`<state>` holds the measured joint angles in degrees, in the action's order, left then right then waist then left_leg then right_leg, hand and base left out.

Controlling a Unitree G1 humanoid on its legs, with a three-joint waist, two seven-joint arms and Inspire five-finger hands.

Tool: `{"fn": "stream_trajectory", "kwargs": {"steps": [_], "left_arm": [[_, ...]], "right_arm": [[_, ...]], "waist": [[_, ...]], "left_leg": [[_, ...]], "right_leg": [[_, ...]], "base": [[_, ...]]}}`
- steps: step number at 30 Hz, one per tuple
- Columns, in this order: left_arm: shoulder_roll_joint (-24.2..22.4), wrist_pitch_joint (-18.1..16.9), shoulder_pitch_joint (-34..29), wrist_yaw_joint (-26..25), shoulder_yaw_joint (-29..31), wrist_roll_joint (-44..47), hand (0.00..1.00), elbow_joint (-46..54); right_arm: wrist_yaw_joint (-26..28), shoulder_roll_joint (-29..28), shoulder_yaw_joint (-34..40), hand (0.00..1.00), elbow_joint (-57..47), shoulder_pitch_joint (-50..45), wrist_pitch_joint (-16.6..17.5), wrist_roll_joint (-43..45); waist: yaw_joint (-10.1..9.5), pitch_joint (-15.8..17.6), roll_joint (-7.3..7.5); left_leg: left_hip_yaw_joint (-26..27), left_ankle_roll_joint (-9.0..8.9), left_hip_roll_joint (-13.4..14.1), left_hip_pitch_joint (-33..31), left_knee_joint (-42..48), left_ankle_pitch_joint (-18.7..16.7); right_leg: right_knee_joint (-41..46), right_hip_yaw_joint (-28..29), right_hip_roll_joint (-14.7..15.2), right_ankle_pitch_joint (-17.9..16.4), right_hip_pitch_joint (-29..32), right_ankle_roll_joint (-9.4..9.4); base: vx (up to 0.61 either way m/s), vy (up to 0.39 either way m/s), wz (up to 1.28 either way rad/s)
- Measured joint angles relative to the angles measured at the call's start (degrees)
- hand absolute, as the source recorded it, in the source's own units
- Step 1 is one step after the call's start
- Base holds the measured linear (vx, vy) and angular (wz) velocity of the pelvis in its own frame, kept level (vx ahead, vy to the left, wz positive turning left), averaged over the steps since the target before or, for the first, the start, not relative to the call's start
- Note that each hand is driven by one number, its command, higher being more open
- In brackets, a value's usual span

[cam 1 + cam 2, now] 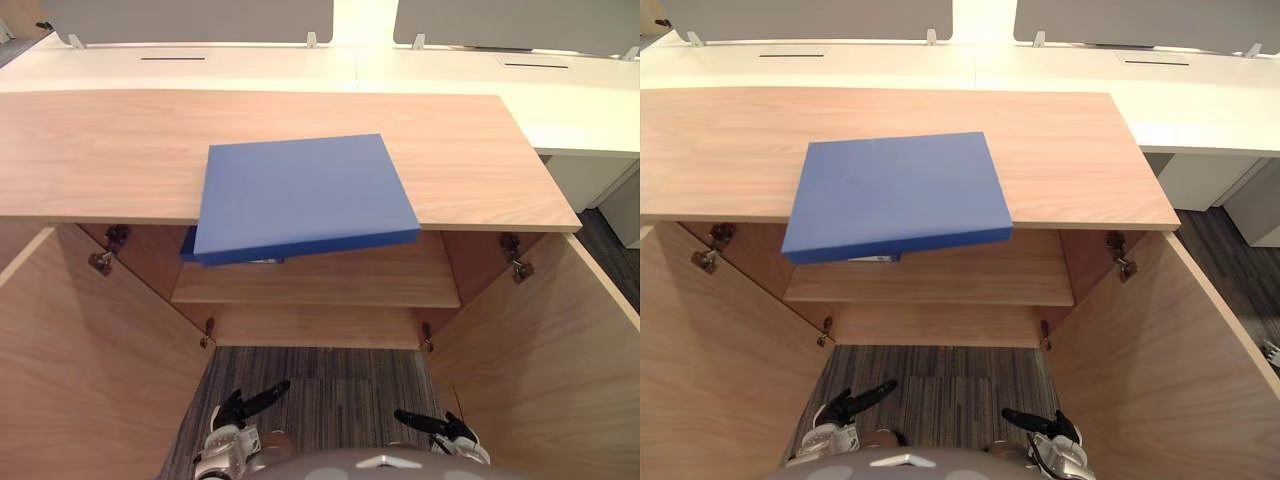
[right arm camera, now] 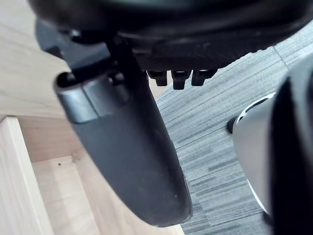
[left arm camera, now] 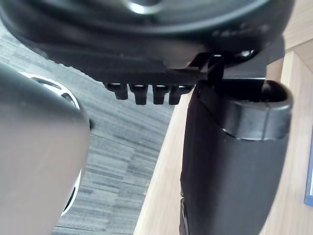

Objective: Walk over to the cabinet, pick up the folder, carry it to the office cabinet, place the folder inside the office cabinet, then close the office cabinet door

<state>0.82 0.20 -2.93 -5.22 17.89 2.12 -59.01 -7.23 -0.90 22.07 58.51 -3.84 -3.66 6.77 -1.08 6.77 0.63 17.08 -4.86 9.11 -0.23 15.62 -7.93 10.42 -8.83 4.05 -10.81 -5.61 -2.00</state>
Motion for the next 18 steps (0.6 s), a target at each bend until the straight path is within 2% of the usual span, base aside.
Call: {"fn": "stream_trajectory", "kwargs": {"steps": [4, 11, 18], "left_arm": [[0.1, -0.1, -0.3, -0.3, -1.5, -0.6, 1.0, -1.0], [1.2, -0.9, -0.9, -2.8, -7.2, -0.2, 1.0, 0.7], [0.9, -1.9, -10.4, -4.4, -17.4, -0.3, 1.0, 26.2]], "right_arm": [[0.4, 0.0, 2.2, 1.0, 1.2, 0.1, 0.1, -0.2], [-0.5, 1.1, 3.1, 1.0, 3.6, 0.7, 0.3, -0.1], [-1.8, 2.6, -1.7, 1.0, 2.9, -0.3, 0.9, 0.1]], "waist": [[0.0, -0.6, -0.25], [0.13, -0.7, -0.27], [0.17, -0.5, -0.2]], "left_leg": [[0.4, 0.45, -1.6, 3.0, -4.6, 0.9], [-2.4, 0.68, -3.0, 4.9, -12.4, 5.5], [-5.2, 1.71, -5.1, 5.1, -17.8, 8.8]], "right_leg": [[-2.1, 0.9, 0.5, 0.6, -1.7, -0.73], [-3.8, 0.5, 0.1, 1.9, -1.5, -0.1], [-3.7, 0.0, 0.8, 2.8, 0.4, -0.77]], "base": [[0.05, 0.08, -0.06], [-0.03, -0.013, 0.07], [-0.09, 0.021, 0.09]]}}
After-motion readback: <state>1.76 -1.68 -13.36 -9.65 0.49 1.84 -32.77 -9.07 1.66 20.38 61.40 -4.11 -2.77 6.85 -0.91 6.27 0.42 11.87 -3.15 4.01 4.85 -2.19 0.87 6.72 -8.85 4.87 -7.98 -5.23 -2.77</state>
